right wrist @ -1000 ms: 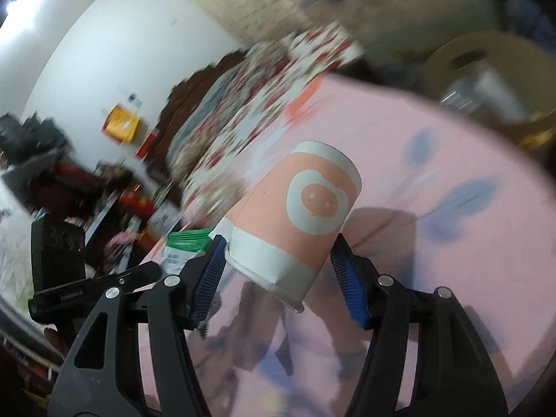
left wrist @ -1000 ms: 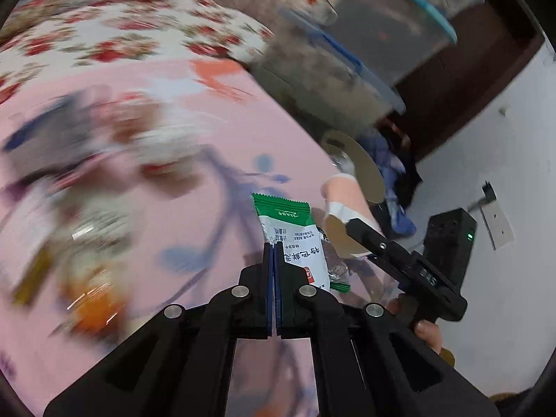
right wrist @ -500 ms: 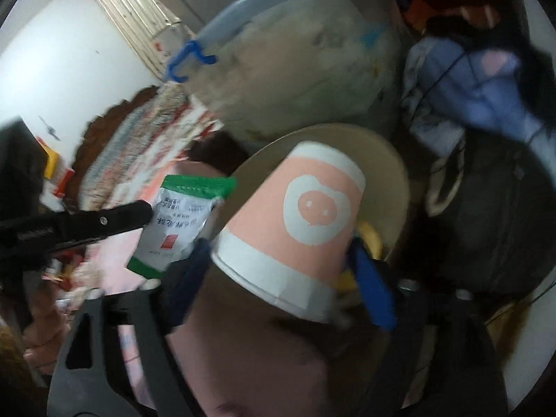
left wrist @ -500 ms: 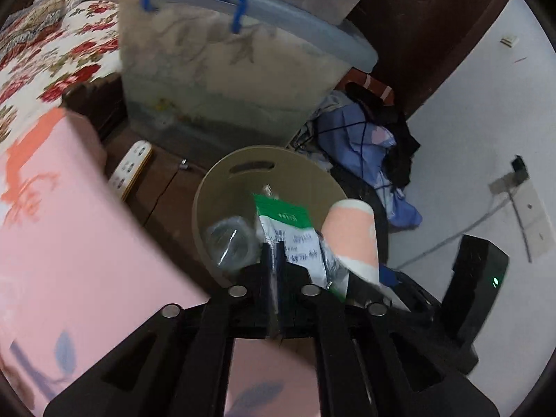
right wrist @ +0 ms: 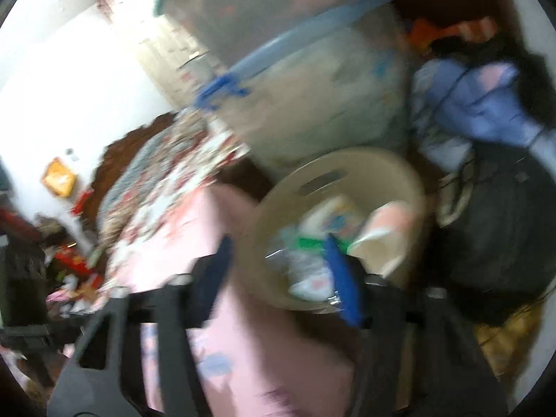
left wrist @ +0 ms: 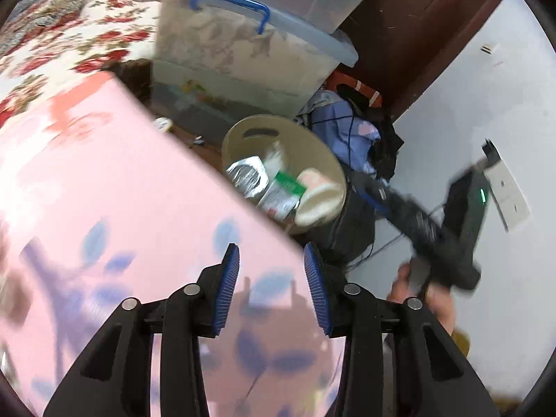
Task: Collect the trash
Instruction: 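Release the green packet and paper cup into the wastebasket, then grasp the brown seasoning box with left gripper while right gripper grasps the snack wrapper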
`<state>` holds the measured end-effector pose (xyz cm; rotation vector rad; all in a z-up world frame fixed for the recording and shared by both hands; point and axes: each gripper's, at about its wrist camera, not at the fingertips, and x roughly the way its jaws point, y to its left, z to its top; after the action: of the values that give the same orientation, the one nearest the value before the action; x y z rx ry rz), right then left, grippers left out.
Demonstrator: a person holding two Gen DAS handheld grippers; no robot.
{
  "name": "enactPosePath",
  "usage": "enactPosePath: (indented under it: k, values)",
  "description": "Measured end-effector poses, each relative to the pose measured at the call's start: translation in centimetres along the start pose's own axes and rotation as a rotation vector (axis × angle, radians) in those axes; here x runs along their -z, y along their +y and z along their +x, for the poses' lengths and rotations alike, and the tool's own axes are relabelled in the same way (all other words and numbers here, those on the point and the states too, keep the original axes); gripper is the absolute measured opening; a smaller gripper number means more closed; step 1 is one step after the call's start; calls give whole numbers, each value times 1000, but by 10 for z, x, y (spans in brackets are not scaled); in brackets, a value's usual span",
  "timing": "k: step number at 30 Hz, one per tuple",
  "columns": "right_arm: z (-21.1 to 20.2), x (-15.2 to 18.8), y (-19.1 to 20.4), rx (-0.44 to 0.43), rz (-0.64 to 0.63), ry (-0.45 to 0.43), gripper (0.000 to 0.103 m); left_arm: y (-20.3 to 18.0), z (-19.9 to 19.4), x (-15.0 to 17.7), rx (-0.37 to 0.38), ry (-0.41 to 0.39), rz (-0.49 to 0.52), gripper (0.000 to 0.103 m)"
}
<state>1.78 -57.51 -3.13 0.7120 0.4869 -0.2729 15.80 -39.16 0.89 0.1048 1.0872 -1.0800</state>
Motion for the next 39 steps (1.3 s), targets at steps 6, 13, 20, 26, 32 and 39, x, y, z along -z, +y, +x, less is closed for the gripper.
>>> enactPosePath:
  k: [6, 13, 20, 26, 32, 39]
  values:
    - [43, 49, 90, -150, -112, 193, 45, 55, -92, 91, -116, -54, -42, 48]
    - [88, 115, 208, -330, -238, 380, 71, 162, -192, 157, -361, -143, -237, 66]
    - [146, 170, 300, -373, -382, 507, 71, 255, -209, 170, -589, -147, -375, 75]
    - [195, 181, 332, -356, -442, 486, 71, 264, -195, 162, -534, -164, -353, 86]
    - [200, 194, 329, -422, -423, 597, 53, 249, -175, 169, -554, -154, -286, 75]
    - [147, 223, 306, -504, -388, 659, 51, 221, -180, 195, -567, -114, -230, 66]
